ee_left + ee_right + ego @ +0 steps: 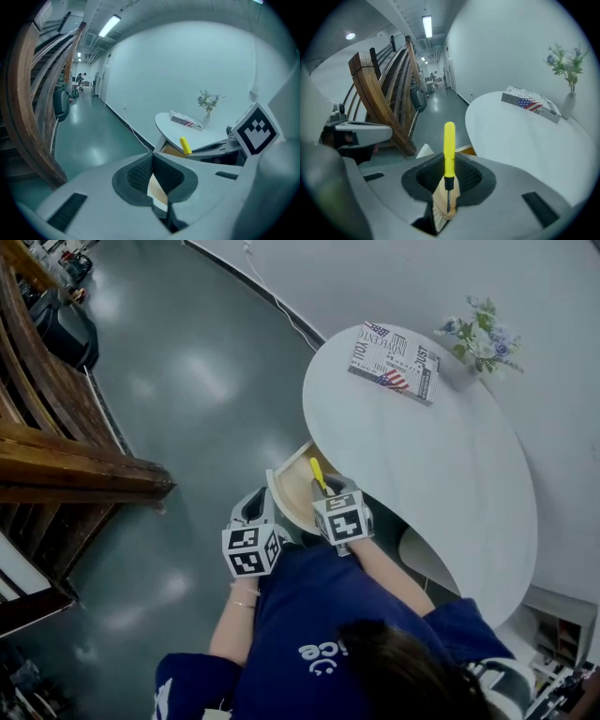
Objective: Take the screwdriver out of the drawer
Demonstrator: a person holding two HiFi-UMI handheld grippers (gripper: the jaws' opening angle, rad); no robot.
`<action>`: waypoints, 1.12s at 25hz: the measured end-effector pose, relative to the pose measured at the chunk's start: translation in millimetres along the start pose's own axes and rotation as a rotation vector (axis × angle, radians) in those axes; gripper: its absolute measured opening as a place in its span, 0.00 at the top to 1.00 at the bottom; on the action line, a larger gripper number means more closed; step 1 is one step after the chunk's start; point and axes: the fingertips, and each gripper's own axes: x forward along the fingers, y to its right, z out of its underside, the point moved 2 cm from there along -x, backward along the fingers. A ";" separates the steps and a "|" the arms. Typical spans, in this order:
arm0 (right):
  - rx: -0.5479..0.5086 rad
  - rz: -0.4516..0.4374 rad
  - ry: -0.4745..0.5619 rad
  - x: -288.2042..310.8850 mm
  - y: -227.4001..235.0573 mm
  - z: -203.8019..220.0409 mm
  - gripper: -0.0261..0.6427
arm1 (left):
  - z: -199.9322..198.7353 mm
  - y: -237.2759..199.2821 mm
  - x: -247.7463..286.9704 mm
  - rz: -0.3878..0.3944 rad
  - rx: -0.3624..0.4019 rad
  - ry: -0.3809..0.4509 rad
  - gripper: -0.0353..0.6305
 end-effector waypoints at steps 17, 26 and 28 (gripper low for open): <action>0.065 0.162 0.300 -72.6 31.4 -29.5 0.85 | -45.0 41.7 -1.4 0.102 0.138 0.133 0.94; 0.111 0.200 0.347 -86.1 42.3 -26.3 0.85 | -49.5 43.4 -6.5 0.099 0.130 0.171 0.94; 0.108 0.202 0.350 -86.7 42.5 -25.7 0.85 | -50.0 43.8 -7.3 0.099 0.129 0.177 0.94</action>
